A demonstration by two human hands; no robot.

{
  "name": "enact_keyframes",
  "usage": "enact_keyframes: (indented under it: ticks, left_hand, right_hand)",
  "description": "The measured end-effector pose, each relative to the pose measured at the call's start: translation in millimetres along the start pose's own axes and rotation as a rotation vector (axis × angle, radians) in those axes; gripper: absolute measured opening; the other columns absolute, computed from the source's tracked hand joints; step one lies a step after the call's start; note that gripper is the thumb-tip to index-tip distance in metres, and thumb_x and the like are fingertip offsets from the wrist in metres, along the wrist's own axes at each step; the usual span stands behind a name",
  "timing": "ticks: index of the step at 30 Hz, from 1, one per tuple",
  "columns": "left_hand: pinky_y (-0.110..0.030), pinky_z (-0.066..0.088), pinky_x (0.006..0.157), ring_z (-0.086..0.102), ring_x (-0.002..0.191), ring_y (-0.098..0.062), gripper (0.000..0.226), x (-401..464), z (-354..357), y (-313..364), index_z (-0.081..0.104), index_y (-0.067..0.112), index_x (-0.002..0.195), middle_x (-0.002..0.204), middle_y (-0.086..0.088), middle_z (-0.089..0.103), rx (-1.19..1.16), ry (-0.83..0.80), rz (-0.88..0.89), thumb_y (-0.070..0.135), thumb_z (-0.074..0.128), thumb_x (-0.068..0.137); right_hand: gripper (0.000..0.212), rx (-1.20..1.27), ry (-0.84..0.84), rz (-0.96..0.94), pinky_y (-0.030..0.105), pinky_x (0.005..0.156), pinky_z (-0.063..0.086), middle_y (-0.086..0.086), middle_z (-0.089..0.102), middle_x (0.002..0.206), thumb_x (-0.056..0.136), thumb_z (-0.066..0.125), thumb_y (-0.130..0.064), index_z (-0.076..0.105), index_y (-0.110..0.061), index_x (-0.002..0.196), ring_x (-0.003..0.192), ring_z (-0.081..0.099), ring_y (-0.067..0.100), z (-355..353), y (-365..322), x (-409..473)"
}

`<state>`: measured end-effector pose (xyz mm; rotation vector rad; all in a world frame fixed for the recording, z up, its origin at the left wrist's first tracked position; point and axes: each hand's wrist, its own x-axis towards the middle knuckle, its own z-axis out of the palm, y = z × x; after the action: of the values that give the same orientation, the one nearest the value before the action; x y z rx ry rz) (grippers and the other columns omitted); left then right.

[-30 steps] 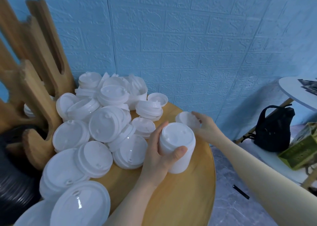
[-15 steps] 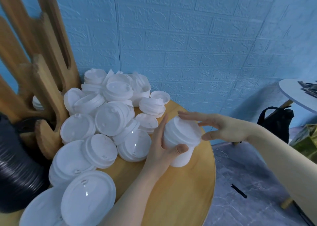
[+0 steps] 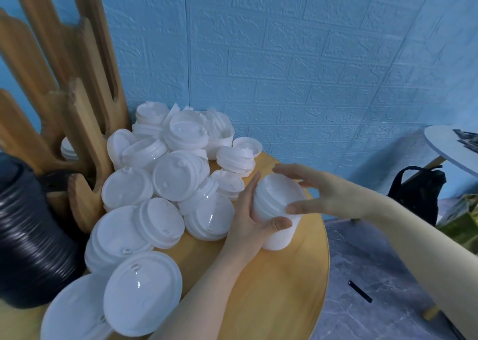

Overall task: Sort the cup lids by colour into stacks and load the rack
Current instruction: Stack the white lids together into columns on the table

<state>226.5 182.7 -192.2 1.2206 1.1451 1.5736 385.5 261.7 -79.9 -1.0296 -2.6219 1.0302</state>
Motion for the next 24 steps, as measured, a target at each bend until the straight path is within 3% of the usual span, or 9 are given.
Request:
enact_keyframes:
  ticks: [2,4,11,14,16,18,21,24]
  left_hand:
    - [-0.031,0.038,0.115,0.039,0.139,0.0,0.112,0,0,-1,0.034,0.052,0.14,0.151,0.016,0.042,0.008,0.005,-0.003,0.07,0.088,0.043]
    - [-0.035,0.037,0.116,0.039,0.139,0.0,0.112,1,0,-1,0.034,0.051,0.139,0.151,0.017,0.041,0.014,0.003,-0.009,0.065,0.09,0.043]
    - [-0.042,0.036,0.117,0.039,0.141,-0.006,0.118,1,-1,0,0.036,0.041,0.145,0.153,0.01,0.042,0.022,0.004,-0.012,0.071,0.087,0.043]
    - [-0.035,0.039,0.115,0.042,0.138,-0.004,0.112,0,-2,1,0.038,0.041,0.143,0.15,0.011,0.044,0.037,-0.001,-0.018,0.068,0.088,0.046]
    - [-0.032,0.042,0.111,0.047,0.134,-0.004,0.1,-1,-3,2,0.04,0.037,0.141,0.146,0.01,0.05,0.036,-0.013,-0.023,0.055,0.089,0.055]
    - [-0.03,0.047,0.104,0.052,0.13,-0.007,0.09,-2,-3,3,0.042,0.031,0.141,0.142,0.006,0.054,0.016,-0.017,-0.025,0.043,0.085,0.063]
    - [-0.017,0.048,0.093,0.055,0.124,-0.001,0.082,-4,0,7,0.044,0.036,0.134,0.14,0.004,0.054,0.003,-0.001,-0.022,0.043,0.082,0.062]
    - [-0.012,0.047,0.089,0.055,0.119,0.006,0.081,-6,0,10,0.045,0.036,0.13,0.138,0.005,0.053,-0.009,0.014,-0.018,0.044,0.082,0.059]
  right_hand:
    - [0.074,0.005,-0.124,0.008,0.026,0.116,0.026,-0.031,0.039,0.145,0.083,0.075,-0.018,0.038,-0.04,0.144,0.136,0.033,-0.009,-10,1,-2]
    - [0.073,-0.051,-0.171,-0.016,0.025,0.117,0.019,-0.035,0.033,0.148,0.087,0.068,-0.005,0.039,-0.043,0.143,0.138,0.025,-0.013,-15,2,0]
    - [0.069,-0.104,-0.231,-0.079,0.008,0.111,0.014,-0.04,0.023,0.149,0.091,0.057,0.004,0.048,-0.049,0.134,0.138,0.016,-0.018,-13,-1,6]
    - [0.068,-0.102,-0.178,-0.073,0.014,0.114,0.014,-0.04,0.023,0.148,0.091,0.056,0.003,0.048,-0.052,0.131,0.139,0.016,-0.016,-8,0,4]
    - [0.065,-0.077,-0.118,-0.084,0.018,0.115,0.015,-0.037,0.024,0.15,0.094,0.055,0.002,0.048,-0.051,0.131,0.141,0.016,-0.014,0,4,-1]
    - [0.058,0.036,-0.04,-0.123,0.018,0.115,0.018,-0.032,0.028,0.152,0.096,0.054,0.001,0.052,-0.043,0.132,0.141,0.019,-0.012,11,12,-7]
    - [0.042,0.268,0.033,-0.174,0.016,0.112,0.029,-0.024,0.035,0.152,0.095,0.055,-0.005,0.059,-0.025,0.132,0.142,0.026,-0.004,24,23,-12]
    - [0.042,0.373,0.058,-0.176,0.017,0.109,0.036,-0.021,0.038,0.152,0.088,0.056,-0.012,0.061,-0.017,0.13,0.141,0.03,-0.002,29,25,-11]
